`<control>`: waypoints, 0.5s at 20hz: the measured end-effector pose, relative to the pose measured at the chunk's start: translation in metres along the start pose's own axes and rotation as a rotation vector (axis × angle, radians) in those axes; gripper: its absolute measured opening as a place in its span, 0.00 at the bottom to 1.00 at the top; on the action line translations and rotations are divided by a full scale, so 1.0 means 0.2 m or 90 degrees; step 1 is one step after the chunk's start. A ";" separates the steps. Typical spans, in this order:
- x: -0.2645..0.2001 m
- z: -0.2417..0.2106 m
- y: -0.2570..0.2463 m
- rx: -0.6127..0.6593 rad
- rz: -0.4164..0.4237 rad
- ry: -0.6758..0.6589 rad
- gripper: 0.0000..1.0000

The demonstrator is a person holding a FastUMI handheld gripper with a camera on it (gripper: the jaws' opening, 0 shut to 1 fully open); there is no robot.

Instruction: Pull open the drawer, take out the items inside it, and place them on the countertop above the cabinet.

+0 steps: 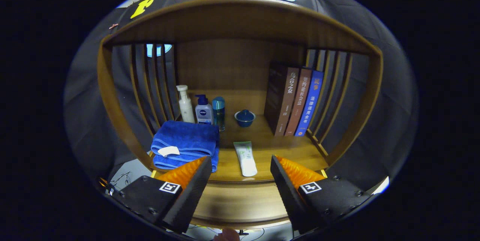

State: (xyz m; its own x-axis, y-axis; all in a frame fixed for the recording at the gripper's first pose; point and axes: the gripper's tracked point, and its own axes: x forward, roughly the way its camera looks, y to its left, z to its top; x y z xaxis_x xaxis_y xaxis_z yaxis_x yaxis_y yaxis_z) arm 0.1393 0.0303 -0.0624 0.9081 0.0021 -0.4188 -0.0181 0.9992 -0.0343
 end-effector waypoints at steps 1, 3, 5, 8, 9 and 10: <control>-0.06 0.01 -0.01 0.010 -0.004 -0.033 1.00; -0.19 0.01 -0.02 0.018 0.000 -0.096 1.00; -0.31 -0.02 -0.03 0.016 0.001 -0.154 0.99; -0.47 -0.09 -0.05 0.012 -0.004 -0.227 0.99; -0.51 -0.12 -0.06 0.017 -0.003 -0.249 0.99; -0.54 -0.17 -0.06 0.021 -0.001 -0.269 0.99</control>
State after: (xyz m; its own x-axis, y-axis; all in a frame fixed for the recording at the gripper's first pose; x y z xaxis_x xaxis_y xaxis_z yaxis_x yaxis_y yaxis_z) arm 0.0270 0.0163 -0.0469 0.9999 0.0088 -0.0101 -0.0088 1.0000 -0.0032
